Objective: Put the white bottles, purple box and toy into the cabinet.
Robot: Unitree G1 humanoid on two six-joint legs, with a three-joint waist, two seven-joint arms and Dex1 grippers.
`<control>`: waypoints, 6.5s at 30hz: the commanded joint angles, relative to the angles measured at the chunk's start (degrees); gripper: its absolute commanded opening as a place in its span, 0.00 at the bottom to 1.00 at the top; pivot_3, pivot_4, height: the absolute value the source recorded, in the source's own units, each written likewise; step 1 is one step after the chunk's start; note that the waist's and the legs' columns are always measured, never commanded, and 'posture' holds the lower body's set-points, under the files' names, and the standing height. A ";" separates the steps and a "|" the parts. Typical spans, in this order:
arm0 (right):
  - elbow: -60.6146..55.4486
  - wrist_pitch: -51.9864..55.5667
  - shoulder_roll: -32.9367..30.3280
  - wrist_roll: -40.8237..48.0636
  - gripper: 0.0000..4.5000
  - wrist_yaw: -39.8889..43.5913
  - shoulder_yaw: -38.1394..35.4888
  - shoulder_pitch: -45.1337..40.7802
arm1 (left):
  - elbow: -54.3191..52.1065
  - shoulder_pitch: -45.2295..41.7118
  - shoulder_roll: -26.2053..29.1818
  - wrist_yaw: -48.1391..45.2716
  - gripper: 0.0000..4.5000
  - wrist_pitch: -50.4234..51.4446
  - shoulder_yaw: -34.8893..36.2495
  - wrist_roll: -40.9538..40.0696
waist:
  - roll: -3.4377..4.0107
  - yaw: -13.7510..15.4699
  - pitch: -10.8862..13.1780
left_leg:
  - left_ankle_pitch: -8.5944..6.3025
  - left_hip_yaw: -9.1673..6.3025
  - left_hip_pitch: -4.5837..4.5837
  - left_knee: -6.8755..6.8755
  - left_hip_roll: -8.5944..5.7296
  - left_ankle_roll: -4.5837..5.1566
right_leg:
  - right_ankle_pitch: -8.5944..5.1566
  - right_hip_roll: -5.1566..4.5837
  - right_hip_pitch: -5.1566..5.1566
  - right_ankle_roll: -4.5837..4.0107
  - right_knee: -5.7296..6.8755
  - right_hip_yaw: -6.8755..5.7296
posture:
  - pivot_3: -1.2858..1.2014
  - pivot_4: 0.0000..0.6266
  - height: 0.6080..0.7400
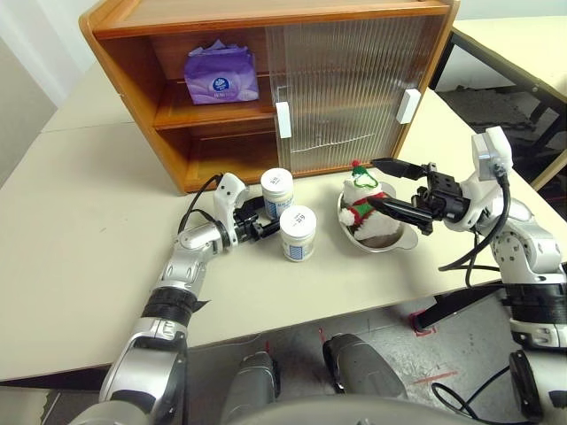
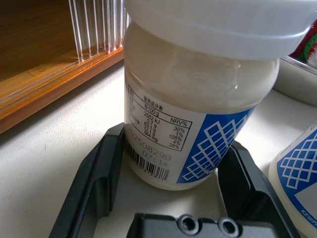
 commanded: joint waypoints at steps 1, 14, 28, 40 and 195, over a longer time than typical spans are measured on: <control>-0.52 0.29 -0.42 0.41 1.00 0.00 -0.56 0.57 | 0.27 1.08 -0.30 1.11 0.69 0.48 0.49 0.09 | 0.00 -0.14 0.00 | 0.00 0.00 0.00 0.00 0.00 0.00 | 0.00 0.00 0.00 0.01 0.00 0.00 | 0.40 0.11 1.00; 0.67 0.10 -0.28 0.17 1.00 0.82 -0.05 -0.54 | -4.20 1.64 1.25 10.30 0.69 2.36 10.07 -4.16 | -0.02 -1.20 0.02 | -0.02 0.01 -0.07 -0.05 0.01 -0.01 | -0.06 0.08 -0.07 0.09 -0.03 -0.02 | 0.40 0.11 1.00; 1.59 -0.12 0.75 -0.45 1.00 0.92 1.08 -1.49 | 6.98 -8.56 3.88 17.56 0.69 3.25 11.07 -0.96 | -0.05 -0.32 0.03 | -0.06 0.01 -0.11 -0.01 -0.03 0.08 | 0.22 0.04 -0.04 -0.37 -0.09 0.00 | 0.41 0.11 1.00; 0.99 -0.21 0.61 -0.41 1.00 0.44 0.55 -0.72 | 18.15 -16.47 2.32 21.21 0.69 2.34 9.96 2.33 | -0.06 -0.33 0.04 | -0.03 0.21 -0.10 0.07 -0.09 0.26 | 0.23 0.12 0.05 -0.17 -0.13 0.00 | 0.40 0.10 1.00; 0.11 -2.37 1.31 -0.79 1.00 -1.27 0.65 0.65 | 31.84 -29.17 5.48 32.87 0.01 -3.18 -2.63 22.27 | -0.13 -1.59 0.05 | 0.66 -0.42 -0.45 0.07 -0.88 0.52 | 0.87 -0.06 0.15 0.52 -0.85 0.00 | 0.38 0.07 1.00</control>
